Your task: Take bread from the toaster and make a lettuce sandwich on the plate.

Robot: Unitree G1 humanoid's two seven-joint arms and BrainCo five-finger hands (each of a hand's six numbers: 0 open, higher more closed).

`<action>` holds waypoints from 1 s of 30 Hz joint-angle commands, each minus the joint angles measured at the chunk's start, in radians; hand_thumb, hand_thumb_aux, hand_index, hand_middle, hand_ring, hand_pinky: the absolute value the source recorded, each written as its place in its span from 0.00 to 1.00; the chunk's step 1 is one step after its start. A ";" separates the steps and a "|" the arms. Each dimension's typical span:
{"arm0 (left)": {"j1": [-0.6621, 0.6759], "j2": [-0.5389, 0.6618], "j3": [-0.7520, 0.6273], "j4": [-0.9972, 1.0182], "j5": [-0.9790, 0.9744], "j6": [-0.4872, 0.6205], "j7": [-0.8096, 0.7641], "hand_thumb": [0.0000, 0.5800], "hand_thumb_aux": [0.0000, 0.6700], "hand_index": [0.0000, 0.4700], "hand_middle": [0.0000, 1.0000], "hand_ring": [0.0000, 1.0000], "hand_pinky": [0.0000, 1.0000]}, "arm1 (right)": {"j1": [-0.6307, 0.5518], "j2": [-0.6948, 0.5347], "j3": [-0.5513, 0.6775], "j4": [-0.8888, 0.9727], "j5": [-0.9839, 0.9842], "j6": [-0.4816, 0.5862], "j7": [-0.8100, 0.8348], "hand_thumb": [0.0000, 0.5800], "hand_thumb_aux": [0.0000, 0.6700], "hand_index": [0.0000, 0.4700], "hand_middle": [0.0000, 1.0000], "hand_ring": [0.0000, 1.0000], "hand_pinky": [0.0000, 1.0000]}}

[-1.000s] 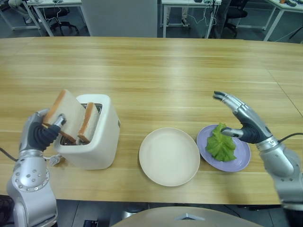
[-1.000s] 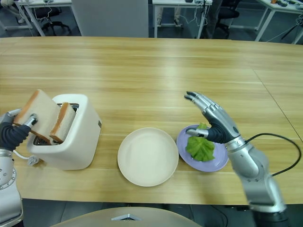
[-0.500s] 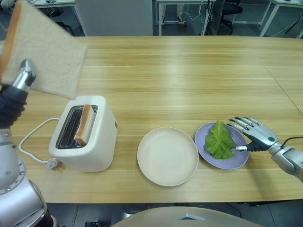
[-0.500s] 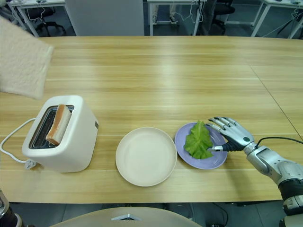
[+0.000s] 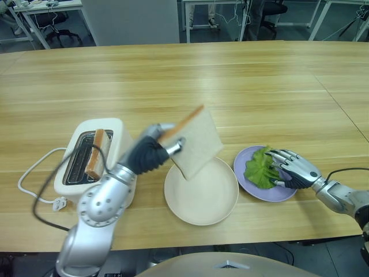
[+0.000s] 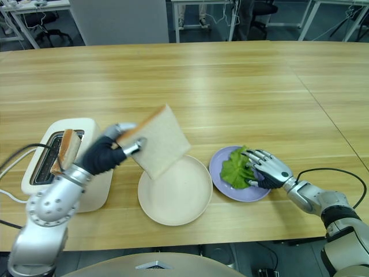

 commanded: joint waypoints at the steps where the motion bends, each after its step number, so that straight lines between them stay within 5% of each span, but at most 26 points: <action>1: 0.012 0.005 -0.096 0.121 0.065 -0.048 -0.010 1.00 1.00 0.98 1.00 1.00 1.00 | -0.009 -0.011 0.019 -0.020 0.019 -0.016 -0.004 1.00 1.00 0.98 0.00 0.00 0.00; 12: -0.073 0.008 -0.276 0.589 0.219 -0.227 -0.011 1.00 1.00 0.98 1.00 1.00 1.00 | 0.023 -0.070 -0.071 -0.277 0.148 -0.064 0.064 1.00 1.00 0.98 0.00 0.00 0.00; 13: -0.086 0.016 -0.298 0.623 0.257 -0.247 -0.004 0.92 0.72 0.70 1.00 1.00 1.00 | 0.029 -0.075 -0.087 -0.319 0.168 -0.065 0.082 1.00 1.00 0.98 0.00 0.00 0.00; 14: -0.099 0.019 -0.313 0.654 0.291 -0.265 0.007 0.46 0.26 0.26 0.94 0.94 0.94 | 0.037 -0.080 -0.104 -0.362 0.190 -0.066 0.104 1.00 1.00 0.98 0.00 0.00 0.00; 15: -0.112 0.022 -0.326 0.679 0.323 -0.284 0.015 0.00 0.00 0.00 0.92 0.92 0.92 | 0.048 -0.083 -0.122 -0.408 0.213 -0.064 0.129 1.00 1.00 0.98 0.00 0.00 0.00; 17: -0.146 0.029 -0.352 0.728 0.391 -0.324 0.041 0.00 0.00 0.00 0.87 0.87 0.87 | 0.073 -0.087 -0.161 -0.513 0.263 -0.060 0.185 1.00 1.00 0.98 0.00 0.00 0.00; 19: -0.176 0.028 -0.363 0.762 0.449 -0.357 0.075 0.00 0.00 0.00 0.51 0.51 0.51 | 0.100 -0.083 -0.193 -0.608 0.305 -0.052 0.243 1.00 1.00 0.98 0.00 0.00 0.00; 20: -0.188 0.029 -0.366 0.770 0.481 -0.371 0.095 0.00 0.00 0.00 0.23 0.23 0.23 | 0.113 -0.077 -0.207 -0.654 0.325 -0.046 0.274 1.00 1.00 0.98 0.00 0.00 0.00; 21: -0.198 0.030 -0.368 0.772 0.507 -0.386 0.109 0.00 0.00 0.00 0.23 0.23 0.23 | 0.122 -0.071 -0.217 -0.694 0.346 -0.041 0.304 1.00 1.00 0.98 0.00 0.00 0.00; 22: -0.205 0.032 -0.368 0.766 0.531 -0.396 0.120 0.00 0.00 0.00 0.00 0.00 0.00 | 0.130 -0.064 -0.225 -0.728 0.365 -0.035 0.330 1.00 1.00 0.98 0.00 0.00 0.00; 30: -0.190 0.089 -0.291 0.533 0.693 -0.436 0.115 0.00 0.00 0.00 0.00 0.00 0.00 | 0.155 0.072 -0.208 -0.909 0.490 0.010 0.569 1.00 1.00 0.98 0.00 0.00 0.00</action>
